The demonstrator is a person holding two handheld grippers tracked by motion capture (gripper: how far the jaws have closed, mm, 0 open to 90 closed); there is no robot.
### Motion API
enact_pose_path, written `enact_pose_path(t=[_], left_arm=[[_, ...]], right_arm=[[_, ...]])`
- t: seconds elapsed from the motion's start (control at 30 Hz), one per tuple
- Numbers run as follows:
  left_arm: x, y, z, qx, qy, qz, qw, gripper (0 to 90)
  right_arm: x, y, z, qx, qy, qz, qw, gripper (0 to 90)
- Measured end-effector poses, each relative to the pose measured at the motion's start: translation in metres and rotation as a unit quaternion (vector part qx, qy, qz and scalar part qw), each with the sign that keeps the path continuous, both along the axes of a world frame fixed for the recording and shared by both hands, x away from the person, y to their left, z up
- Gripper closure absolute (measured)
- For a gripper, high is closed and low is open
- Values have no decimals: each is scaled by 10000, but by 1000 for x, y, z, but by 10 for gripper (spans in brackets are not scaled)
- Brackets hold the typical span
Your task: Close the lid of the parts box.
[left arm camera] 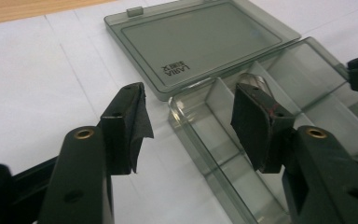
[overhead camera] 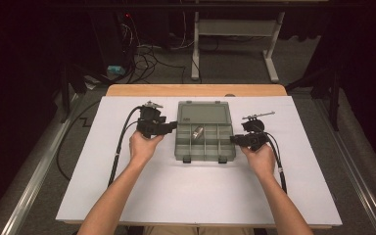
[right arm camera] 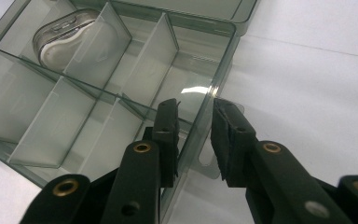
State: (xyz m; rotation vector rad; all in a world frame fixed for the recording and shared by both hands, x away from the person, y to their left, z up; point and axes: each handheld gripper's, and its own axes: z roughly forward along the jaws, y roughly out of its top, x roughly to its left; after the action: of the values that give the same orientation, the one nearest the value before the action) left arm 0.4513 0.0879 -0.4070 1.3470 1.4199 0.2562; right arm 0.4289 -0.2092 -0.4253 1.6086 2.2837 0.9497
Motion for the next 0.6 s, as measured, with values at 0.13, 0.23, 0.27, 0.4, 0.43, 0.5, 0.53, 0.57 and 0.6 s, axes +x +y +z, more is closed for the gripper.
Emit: enact_pose_path(t=[0.13, 0.23, 0.27, 0.4, 0.43, 0.5, 0.53, 0.57, 0.6], left_arm=[[10, -3, -2, 29, 92, 103, 9999, 459], [18, -5, -4, 26, 142, 160, 9998, 453], [21, -6, -5, 28, 192, 177, 9997, 453], [32, -10, -8, 50, 349, 244, 9991, 453], [34, -11, -8, 55, 372, 256, 9990, 453], [39, -13, -8, 76, 430, 283, 9986, 456], [42, -14, -9, 56, 470, 317, 9984, 458], [45, -15, -9, 84, 501, 319, 9982, 459], [48, -16, -9, 64, 529, 342, 9980, 459]], right_arm=[[0, 0, 0, 1, -6, 17, 10000, 724], [0, 0, 0, 2, -3, 23, 10000, 725], [0, 0, 0, 5, -1, 19, 10000, 724], [0, 0, 0, 2, 2, 18, 10000, 724], [0, 0, 0, 4, 6, 20, 10000, 725], [0, 0, 0, 5, 7, 28, 10000, 725], [0, -1, 0, 2, -2, 40, 10000, 725], [0, -1, 0, 5, -4, 44, 10000, 725], [0, -1, 0, 10, 3, 39, 10000, 725]])
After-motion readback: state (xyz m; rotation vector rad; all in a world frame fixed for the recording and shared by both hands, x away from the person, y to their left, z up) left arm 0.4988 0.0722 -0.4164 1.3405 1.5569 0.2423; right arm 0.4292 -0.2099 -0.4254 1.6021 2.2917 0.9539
